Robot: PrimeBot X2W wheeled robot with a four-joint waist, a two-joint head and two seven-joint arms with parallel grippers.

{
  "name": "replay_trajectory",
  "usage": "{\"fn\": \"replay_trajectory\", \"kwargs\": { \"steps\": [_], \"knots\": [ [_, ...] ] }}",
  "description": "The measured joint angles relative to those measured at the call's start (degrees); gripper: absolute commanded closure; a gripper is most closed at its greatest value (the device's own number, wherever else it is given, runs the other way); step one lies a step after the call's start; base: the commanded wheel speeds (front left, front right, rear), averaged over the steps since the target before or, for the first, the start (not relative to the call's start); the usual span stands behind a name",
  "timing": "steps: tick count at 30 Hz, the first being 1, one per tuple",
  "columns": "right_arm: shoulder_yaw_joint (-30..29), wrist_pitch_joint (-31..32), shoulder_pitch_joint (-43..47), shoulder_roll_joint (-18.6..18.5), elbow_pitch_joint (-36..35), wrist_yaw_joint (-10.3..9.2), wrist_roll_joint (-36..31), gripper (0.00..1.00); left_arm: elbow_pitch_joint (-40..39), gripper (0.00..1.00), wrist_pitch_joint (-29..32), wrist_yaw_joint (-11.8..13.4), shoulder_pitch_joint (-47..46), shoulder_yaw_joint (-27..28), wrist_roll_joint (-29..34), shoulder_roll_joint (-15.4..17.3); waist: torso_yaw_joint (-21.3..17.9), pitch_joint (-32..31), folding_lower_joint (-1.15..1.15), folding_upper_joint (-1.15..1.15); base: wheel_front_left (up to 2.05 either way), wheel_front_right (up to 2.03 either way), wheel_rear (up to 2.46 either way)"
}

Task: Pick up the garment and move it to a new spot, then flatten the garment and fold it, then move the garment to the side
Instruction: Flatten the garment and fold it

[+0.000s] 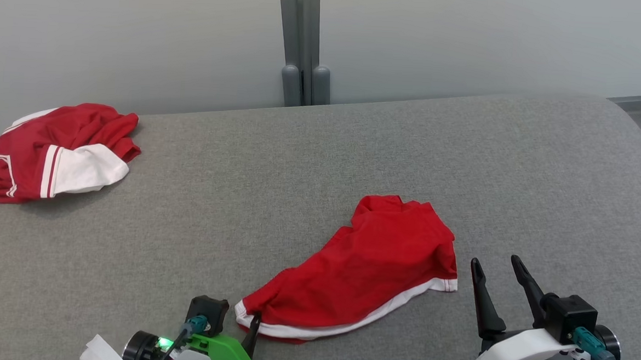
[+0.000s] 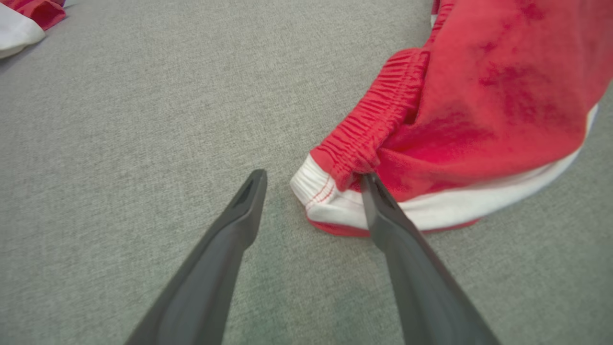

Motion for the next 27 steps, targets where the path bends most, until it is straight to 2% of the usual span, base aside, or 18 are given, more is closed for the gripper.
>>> {"fn": "replay_trajectory", "kwargs": {
  "steps": [1,3,7,11,19,27],
  "knots": [
    [0.0,0.0,0.0,0.0,0.1,0.00,0.0,0.00,0.4,0.11,0.0,-0.1,-0.3,-0.2,0.0,0.0,-0.1,0.1,0.00,0.00,0.00,0.00,0.00],
    [0.1,0.0,-0.1,-0.1,0.3,0.00,0.0,0.00,1.4,0.53,0.0,-0.3,-1.0,-0.5,0.0,0.0,-0.2,0.2,0.00,0.00,0.00,0.00,0.00],
    [0.1,0.0,-0.2,-0.2,0.5,0.00,0.1,0.00,2.6,0.79,-0.3,-0.7,-2.0,-0.6,-0.1,-0.1,-0.4,0.3,0.00,0.00,0.00,0.00,0.00],
    [-0.1,0.0,-0.2,-0.5,1.7,0.00,0.4,0.00,3.0,1.00,-0.9,-0.8,-2.3,-0.5,-0.9,-0.1,-0.4,0.3,0.00,0.00,0.00,0.00,0.00],
    [2.1,2.4,-0.4,-3.4,10.1,0.00,-2.4,0.00,2.4,1.00,-2.5,0.1,-2.3,0.6,-2.7,-0.2,0.5,0.7,0.00,0.00,0.00,0.00,0.00],
    [6.9,1.8,-8.2,-4.5,22.2,0.00,-2.6,0.00,0.8,1.00,-3.1,0.8,-2.3,0.4,-3.4,-0.6,1.8,1.6,0.00,0.00,0.00,0.00,0.00]
  ]
}}
